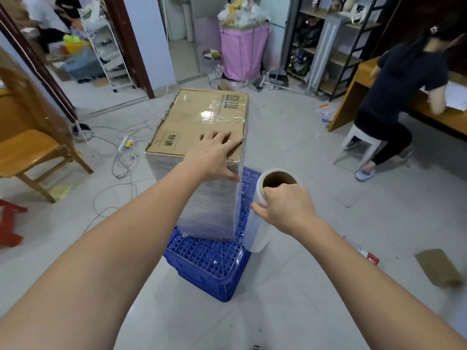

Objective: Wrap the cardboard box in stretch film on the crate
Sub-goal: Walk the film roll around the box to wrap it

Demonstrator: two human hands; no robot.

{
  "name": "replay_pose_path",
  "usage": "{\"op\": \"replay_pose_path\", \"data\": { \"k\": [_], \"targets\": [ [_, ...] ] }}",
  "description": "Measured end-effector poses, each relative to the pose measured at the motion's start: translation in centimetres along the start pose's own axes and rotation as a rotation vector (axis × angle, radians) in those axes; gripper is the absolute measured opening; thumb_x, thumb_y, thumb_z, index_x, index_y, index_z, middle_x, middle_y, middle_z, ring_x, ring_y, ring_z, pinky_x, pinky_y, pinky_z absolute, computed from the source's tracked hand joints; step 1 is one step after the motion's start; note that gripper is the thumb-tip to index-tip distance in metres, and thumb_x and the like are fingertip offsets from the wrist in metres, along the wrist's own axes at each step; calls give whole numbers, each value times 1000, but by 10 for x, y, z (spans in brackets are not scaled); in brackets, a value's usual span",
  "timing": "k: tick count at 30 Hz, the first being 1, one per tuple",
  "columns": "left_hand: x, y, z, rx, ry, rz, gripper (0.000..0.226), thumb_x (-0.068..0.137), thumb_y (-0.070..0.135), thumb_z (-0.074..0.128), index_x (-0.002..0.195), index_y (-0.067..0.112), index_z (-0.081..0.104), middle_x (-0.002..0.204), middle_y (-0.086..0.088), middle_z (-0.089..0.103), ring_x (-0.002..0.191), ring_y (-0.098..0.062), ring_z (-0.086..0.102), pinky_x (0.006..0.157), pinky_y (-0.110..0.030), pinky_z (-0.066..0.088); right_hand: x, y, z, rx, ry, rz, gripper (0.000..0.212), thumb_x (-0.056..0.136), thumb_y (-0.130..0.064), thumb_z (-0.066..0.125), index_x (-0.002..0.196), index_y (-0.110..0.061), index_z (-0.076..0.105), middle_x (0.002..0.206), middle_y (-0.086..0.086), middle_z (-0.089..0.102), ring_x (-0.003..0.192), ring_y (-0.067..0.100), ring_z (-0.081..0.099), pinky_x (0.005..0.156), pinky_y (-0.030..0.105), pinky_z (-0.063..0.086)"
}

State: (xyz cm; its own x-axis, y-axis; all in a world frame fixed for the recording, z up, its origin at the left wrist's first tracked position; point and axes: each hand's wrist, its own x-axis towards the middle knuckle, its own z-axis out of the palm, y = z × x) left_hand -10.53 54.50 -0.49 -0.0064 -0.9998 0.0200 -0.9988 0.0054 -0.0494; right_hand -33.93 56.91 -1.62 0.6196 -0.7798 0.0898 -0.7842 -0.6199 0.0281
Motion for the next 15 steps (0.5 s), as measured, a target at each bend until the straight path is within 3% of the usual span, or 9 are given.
{"op": "replay_pose_path", "data": {
  "k": [4,7,11,15],
  "targets": [
    [5,3,6,-6,-41,-9,120,68,91,61,162,44,4,173,-3,5,159,-35,1,122,-71,3,-9,5,-8,7,-13,-105,55,89,-64,47,59,-18,39,56,-6,44,55,17,45,51,29,29],
    [5,2,8,-35,-60,-22,120,69,89,63,162,45,2,174,-2,4,159,-34,1,122,-70,2,-14,-2,-15,44,-22,-195,54,86,-59,52,58,-15,35,54,-5,35,54,18,36,49,29,21],
    [4,1,11,-31,-61,-30,121,68,90,63,162,47,1,174,0,3,159,-33,1,122,-69,4,-20,-25,-12,60,34,-481,46,80,-52,58,57,-18,38,48,-7,26,51,23,39,52,28,37],
    [4,2,11,-14,-55,-42,120,67,90,63,161,47,2,174,1,5,159,-32,2,123,-67,4,-20,-43,-10,35,70,-655,45,75,-48,67,55,-21,36,49,-7,29,50,18,36,56,25,27]
  ]
}}
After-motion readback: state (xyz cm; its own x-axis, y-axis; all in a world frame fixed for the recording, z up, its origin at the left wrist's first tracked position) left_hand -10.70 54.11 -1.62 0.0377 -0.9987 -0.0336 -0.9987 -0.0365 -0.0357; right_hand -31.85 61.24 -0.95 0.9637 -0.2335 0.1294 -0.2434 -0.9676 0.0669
